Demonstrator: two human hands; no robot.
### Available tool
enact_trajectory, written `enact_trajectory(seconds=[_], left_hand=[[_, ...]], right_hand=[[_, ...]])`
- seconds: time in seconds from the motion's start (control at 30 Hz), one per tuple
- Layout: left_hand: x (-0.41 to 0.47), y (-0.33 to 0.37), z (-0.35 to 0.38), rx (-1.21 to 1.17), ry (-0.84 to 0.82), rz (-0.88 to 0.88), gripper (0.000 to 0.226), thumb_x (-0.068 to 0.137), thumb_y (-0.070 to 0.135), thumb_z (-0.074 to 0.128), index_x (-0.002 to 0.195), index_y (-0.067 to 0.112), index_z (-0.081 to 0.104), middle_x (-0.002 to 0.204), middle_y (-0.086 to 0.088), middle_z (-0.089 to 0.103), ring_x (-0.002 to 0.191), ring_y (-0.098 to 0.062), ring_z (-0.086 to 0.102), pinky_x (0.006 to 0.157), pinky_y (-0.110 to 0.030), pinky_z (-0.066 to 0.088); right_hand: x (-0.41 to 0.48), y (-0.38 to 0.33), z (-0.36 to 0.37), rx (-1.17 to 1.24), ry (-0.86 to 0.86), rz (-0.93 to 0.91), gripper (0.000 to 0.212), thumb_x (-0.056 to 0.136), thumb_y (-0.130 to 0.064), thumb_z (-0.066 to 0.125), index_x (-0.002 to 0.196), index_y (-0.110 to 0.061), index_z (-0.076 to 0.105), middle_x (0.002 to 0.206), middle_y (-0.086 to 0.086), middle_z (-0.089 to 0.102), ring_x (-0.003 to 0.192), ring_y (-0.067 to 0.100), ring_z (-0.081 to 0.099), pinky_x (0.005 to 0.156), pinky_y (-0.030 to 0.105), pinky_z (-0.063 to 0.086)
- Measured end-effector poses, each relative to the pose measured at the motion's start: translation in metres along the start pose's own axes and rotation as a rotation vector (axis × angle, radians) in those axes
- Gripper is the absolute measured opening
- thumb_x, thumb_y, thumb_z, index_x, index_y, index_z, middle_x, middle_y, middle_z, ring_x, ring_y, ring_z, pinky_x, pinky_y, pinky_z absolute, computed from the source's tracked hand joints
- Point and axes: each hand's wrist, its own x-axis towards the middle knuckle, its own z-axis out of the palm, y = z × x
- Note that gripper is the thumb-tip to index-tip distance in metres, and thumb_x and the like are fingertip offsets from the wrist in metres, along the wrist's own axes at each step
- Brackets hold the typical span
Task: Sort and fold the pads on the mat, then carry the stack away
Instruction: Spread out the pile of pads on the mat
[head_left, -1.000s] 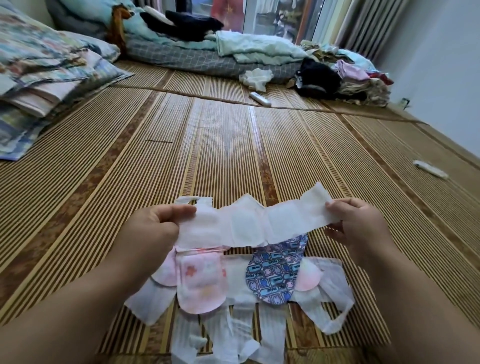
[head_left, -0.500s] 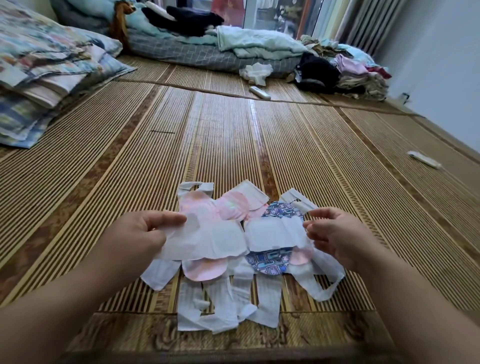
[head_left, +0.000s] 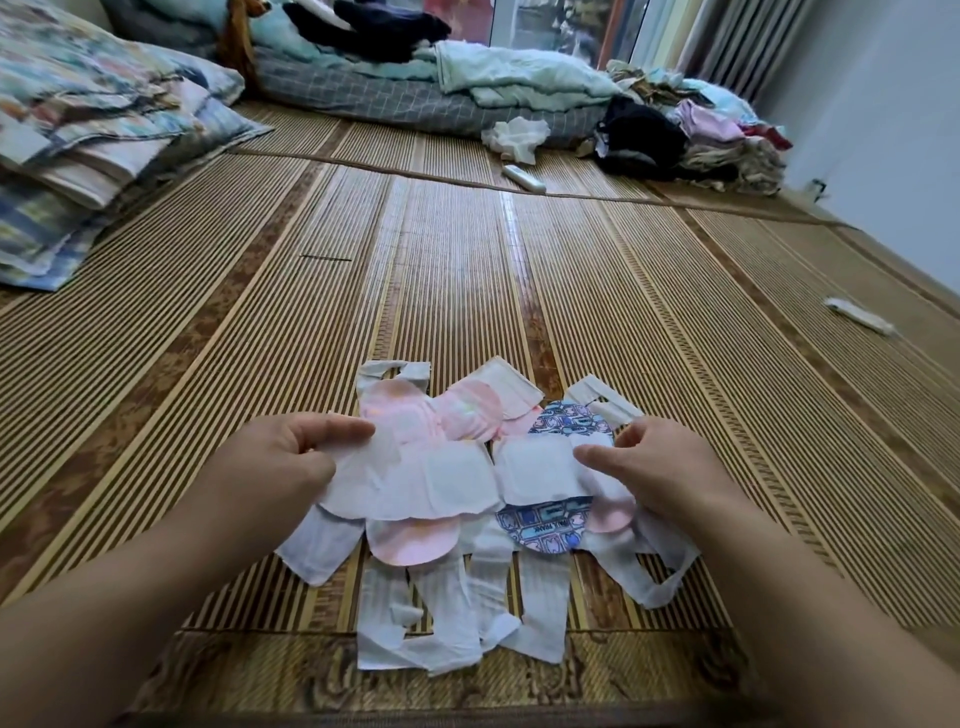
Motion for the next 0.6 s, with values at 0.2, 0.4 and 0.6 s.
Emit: enact_trajectory(seconds=[0.2,0.4,0.6], left_hand=[[0.000,0.000,0.001,0.021,0.009,0.003,0.048,0.082,-0.006,0.046,0.091,0.034,0.072,0.052,0.023,0.065,0.031,-0.005,0.038,0.030,-0.014,0.026],[-0.002,-0.002,0.000,0.000,0.007,-0.008,0.048,0.083,-0.005,0.047,0.088,0.035,0.072,0.058,0.010,0.069,0.031,-0.005,0.039,0.029,-0.015,0.029],[-0.001,-0.005,-0.001,0.011,-0.003,-0.012,0.047,0.083,-0.004,0.047,0.091,0.034,0.073,0.060,0.005,0.070,0.034,-0.008,0.039,0.032,-0.018,0.029]], right_hand=[[-0.002,-0.007,0.005,-0.139,-0.039,-0.018,0.013,0.074,-0.028,0.065,0.065,-0.019,0.068,0.064,-0.002,0.069,0.062,0.013,0.064,0.059,0.032,0.055],[0.005,0.004,0.001,-0.033,-0.059,0.029,0.020,0.081,-0.012,0.056,0.076,-0.001,0.072,0.078,0.017,0.072,0.066,0.027,0.062,0.058,0.035,0.049],[0.009,0.014,-0.001,0.074,-0.026,0.032,0.026,0.087,-0.016,0.054,0.080,0.004,0.069,0.076,0.021,0.068,0.056,0.019,0.049,0.052,0.031,0.036]])
